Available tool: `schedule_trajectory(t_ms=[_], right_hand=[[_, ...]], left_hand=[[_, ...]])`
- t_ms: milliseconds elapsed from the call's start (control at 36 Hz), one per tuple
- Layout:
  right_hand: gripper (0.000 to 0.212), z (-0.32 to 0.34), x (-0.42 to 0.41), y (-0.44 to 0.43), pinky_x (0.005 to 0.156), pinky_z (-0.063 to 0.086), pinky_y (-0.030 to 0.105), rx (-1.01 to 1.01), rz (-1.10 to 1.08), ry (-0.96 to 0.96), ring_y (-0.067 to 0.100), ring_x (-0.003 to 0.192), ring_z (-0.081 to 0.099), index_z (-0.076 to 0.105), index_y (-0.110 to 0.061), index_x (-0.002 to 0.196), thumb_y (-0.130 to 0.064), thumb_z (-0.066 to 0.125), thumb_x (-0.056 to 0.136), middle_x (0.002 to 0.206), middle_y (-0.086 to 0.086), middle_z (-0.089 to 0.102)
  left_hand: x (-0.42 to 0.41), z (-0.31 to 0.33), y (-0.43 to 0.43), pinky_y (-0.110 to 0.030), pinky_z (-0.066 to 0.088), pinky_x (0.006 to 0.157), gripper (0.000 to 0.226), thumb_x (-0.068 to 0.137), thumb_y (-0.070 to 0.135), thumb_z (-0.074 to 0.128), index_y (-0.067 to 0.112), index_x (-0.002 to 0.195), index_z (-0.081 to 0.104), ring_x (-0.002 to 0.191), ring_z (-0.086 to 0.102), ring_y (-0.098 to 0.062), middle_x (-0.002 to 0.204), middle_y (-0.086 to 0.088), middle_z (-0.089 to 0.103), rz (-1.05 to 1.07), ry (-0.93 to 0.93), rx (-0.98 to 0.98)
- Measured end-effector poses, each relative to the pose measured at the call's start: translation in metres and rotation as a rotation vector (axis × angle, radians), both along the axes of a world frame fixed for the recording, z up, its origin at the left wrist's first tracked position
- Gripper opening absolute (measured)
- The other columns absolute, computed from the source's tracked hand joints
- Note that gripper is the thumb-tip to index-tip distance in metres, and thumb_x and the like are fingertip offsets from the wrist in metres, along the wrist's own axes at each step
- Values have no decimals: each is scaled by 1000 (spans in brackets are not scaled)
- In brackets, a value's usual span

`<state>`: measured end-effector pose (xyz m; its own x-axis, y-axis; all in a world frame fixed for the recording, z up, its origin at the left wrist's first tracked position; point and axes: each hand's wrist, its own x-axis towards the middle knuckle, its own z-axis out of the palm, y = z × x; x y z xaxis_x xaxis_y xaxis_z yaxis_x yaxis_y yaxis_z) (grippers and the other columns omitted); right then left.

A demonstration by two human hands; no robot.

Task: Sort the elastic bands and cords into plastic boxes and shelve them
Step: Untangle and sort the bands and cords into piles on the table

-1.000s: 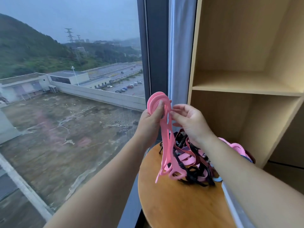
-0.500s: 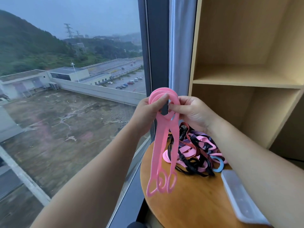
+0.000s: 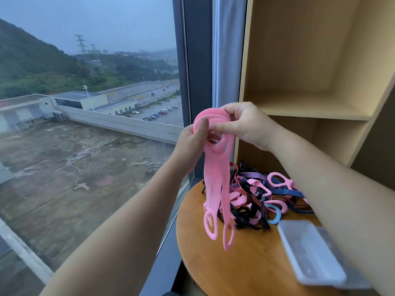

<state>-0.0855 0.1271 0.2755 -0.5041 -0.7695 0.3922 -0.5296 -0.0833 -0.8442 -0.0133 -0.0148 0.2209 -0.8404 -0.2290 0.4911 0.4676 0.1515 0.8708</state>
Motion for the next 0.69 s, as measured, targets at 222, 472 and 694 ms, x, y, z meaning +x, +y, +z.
schedule_trajectory(t_ms=[222, 472, 694], right_hand=[[21, 5, -6, -6, 61, 50, 18, -59, -160, 66, 1, 60, 56, 66, -6, 96, -27, 66, 92, 70, -4, 61], [9, 3, -26, 6, 64, 51, 21, 75, -246, 244, 4, 69, 62, 71, -20, 89, -15, 75, 83, 80, -2, 68], [8, 1, -23, 3, 67, 54, 21, -16, -233, 106, 9, 76, 64, 73, -25, 91, -17, 70, 89, 78, -4, 70]], left_hand=[[-9, -36, 18, -31, 57, 81, 74, 66, 17, 81, 21, 129, 44, 95, 66, -13, 106, -4, 64, 132, -233, -206], [-9, -42, 9, -41, 59, 74, 32, 79, 29, 77, 22, 106, 60, 84, 72, -28, 90, -5, 74, -5, -162, -33], [-5, -59, 19, -36, 56, 76, 34, 88, 31, 64, 22, 116, 48, 88, 70, -19, 93, 0, 73, -158, -327, 24]])
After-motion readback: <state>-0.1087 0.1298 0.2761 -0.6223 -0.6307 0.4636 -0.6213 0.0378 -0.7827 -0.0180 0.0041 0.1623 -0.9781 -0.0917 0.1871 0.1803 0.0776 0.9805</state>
